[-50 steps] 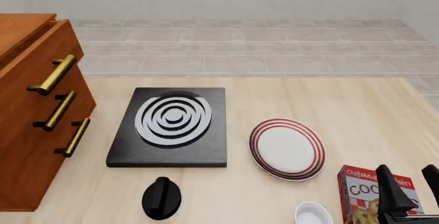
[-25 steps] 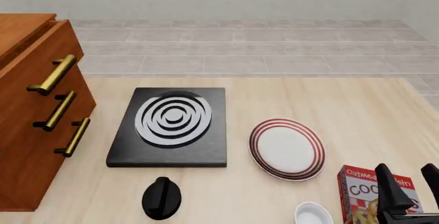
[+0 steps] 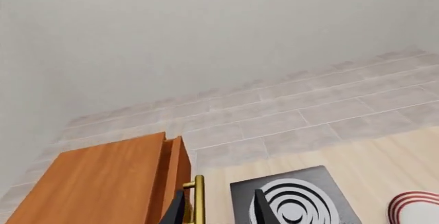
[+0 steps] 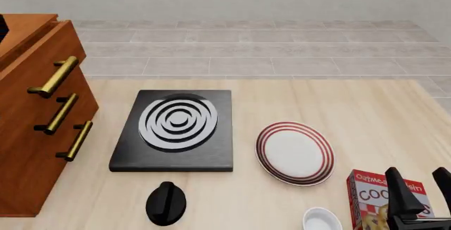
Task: Pick the akita bowl in the top layer of the wooden cabinet and place it on the plate.
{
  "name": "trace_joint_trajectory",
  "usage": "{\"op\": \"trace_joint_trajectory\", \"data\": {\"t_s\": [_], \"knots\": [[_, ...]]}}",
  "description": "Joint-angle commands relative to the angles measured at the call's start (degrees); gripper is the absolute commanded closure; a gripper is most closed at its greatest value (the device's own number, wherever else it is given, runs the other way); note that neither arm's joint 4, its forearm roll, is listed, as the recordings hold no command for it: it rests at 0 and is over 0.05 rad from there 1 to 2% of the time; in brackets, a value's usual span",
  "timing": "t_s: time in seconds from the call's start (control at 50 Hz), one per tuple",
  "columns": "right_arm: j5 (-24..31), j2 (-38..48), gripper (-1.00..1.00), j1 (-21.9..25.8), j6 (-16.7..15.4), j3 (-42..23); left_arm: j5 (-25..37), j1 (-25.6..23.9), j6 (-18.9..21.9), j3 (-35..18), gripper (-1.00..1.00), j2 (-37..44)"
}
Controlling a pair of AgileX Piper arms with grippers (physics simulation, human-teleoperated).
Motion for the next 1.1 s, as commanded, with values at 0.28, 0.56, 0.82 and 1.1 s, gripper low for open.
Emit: {"op": "trace_joint_trajectory", "data": {"t_s": [0.28, 0.56, 0.82, 1.1], "knots": [[0.1, -0.2, -1.00, 0.1, 0.0, 0.0, 9.5, 3.6, 1.4, -11.6, -1.00, 8.1], [0.6, -0.8, -1.00, 0.1, 0.1, 0.0, 14.9, 4.7, -4.4, -15.7, -1.00, 12.2], [2.4, -2.6, -1.00, 0.1, 0.1, -0.1, 16.6, 7.8, -3.2, -16.6, -1.00, 15.3], [2.6, -2.7, -1.00, 0.1, 0.1, -0.1, 17.9, 11.0, -0.3, -15.7, -1.00, 16.8]]}}
